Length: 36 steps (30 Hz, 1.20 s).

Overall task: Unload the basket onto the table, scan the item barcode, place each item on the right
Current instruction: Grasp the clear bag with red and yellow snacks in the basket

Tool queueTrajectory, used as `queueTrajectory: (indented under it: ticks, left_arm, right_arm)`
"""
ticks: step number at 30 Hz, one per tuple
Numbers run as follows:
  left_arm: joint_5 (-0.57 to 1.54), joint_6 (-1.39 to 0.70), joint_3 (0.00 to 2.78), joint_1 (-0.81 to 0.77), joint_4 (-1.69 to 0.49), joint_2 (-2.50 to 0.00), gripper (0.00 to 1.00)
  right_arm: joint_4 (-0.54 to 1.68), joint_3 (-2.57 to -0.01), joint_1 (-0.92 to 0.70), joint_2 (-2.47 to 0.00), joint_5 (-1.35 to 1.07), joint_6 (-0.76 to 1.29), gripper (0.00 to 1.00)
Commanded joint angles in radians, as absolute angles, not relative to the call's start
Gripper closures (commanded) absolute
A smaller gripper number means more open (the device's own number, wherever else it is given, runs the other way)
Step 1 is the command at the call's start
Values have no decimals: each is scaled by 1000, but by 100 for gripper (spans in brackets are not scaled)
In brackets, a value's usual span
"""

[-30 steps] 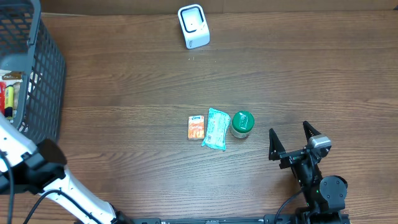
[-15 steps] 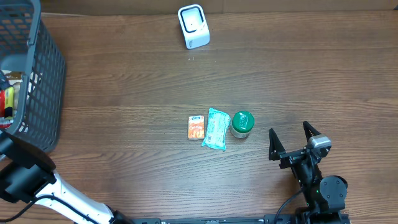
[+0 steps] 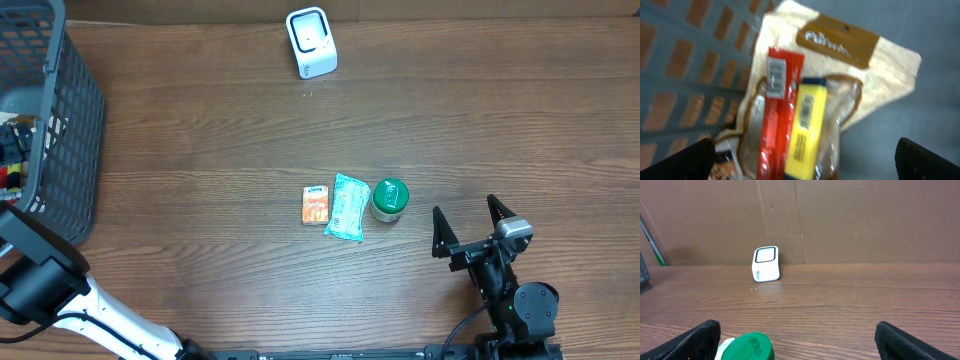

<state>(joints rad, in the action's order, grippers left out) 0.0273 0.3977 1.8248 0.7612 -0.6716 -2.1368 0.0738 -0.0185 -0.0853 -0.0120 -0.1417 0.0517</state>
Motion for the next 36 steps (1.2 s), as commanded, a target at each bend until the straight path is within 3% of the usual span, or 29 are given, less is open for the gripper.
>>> queueTrajectory:
  ticks: [1, 13, 16, 22, 26, 36]
  left_arm:
    - [46, 427, 1815, 767, -646, -2188, 1]
    - [62, 447, 1815, 790, -658, -2331, 0]
    - [89, 445, 1815, 790, -706, -2334, 31]
    - [113, 411, 1815, 785, -776, -2334, 57]
    - [117, 352, 1816, 785, -789, -2331, 93]
    - [152, 203, 1856, 785, -781, -2205, 96]
  right_arm:
    - [70, -8, -81, -3, -133, 45, 0]
    - [70, -8, -81, -3, -133, 44, 0]
    - [70, -8, -81, -3, -133, 45, 0]
    - [70, -8, -81, -3, -133, 45, 0]
    - [70, -8, -81, -3, -133, 44, 0]
    - [70, -8, -81, -3, -133, 44, 0]
